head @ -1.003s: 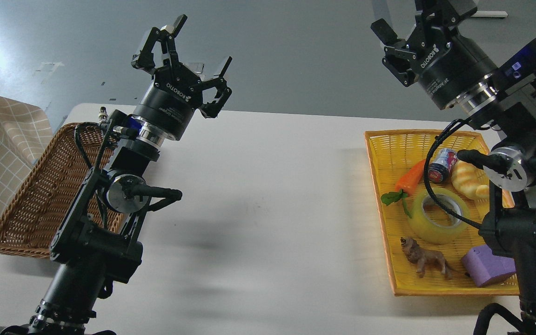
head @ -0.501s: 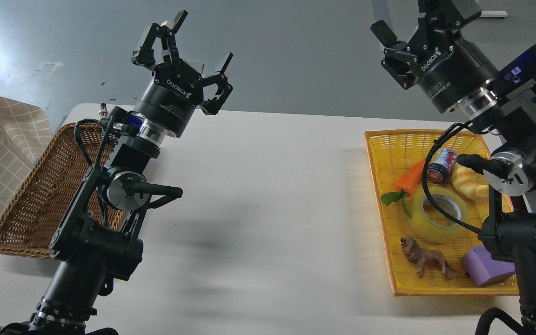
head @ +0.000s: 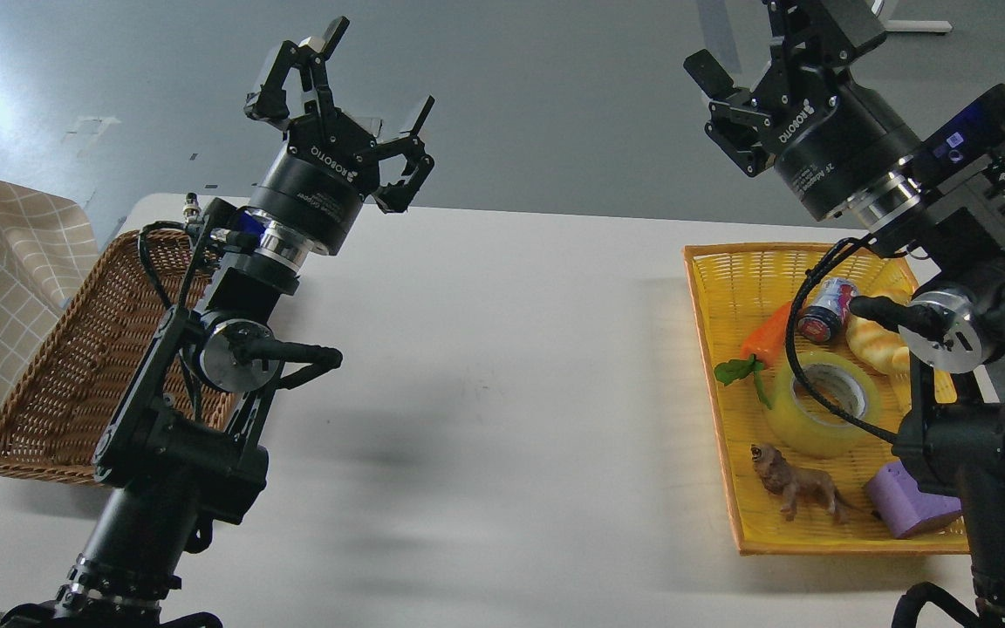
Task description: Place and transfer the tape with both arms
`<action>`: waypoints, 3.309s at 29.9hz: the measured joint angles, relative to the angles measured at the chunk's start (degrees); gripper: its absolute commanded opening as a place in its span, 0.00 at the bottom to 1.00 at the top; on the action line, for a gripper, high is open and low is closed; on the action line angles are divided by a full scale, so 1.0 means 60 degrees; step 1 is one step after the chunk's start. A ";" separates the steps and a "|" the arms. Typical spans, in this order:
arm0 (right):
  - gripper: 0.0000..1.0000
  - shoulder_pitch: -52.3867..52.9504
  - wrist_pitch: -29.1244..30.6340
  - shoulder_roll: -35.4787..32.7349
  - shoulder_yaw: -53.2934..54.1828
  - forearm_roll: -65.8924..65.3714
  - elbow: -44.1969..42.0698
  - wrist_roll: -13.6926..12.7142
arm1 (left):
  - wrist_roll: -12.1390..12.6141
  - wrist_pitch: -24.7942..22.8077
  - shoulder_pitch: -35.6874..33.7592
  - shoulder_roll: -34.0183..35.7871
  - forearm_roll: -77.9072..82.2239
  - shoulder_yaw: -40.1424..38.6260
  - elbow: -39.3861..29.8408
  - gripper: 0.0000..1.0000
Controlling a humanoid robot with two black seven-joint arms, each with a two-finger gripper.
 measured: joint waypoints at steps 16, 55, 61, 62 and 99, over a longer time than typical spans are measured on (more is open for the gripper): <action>1.00 -0.0016 0.0000 0.0000 -0.0307 -0.0002 0.0043 -0.0015 | 0.0004 0.0028 0.0056 0.0000 0.0006 -0.0015 -0.0039 0.98; 1.00 -0.0241 -0.0011 -0.1895 -0.0685 -0.0071 0.0409 -0.0053 | -0.0011 0.0017 0.0079 0.0000 -0.0015 -0.0044 -0.0029 0.98; 1.00 -0.0522 -0.0014 -0.3216 -0.1060 -0.2389 0.0382 -0.0113 | -0.0012 0.0017 0.0094 0.0000 -0.0015 -0.0045 -0.0029 0.98; 1.00 -0.0546 -0.0018 -0.3382 -0.1236 -0.3134 0.0373 -0.0113 | -0.0011 0.0017 0.0104 0.0000 -0.0015 -0.0045 -0.0029 0.98; 1.00 -0.3056 0.0407 -0.7222 0.0212 -0.3254 0.0600 0.1234 | -0.0010 0.0004 0.0345 0.0000 0.0001 -0.0276 -0.0010 0.98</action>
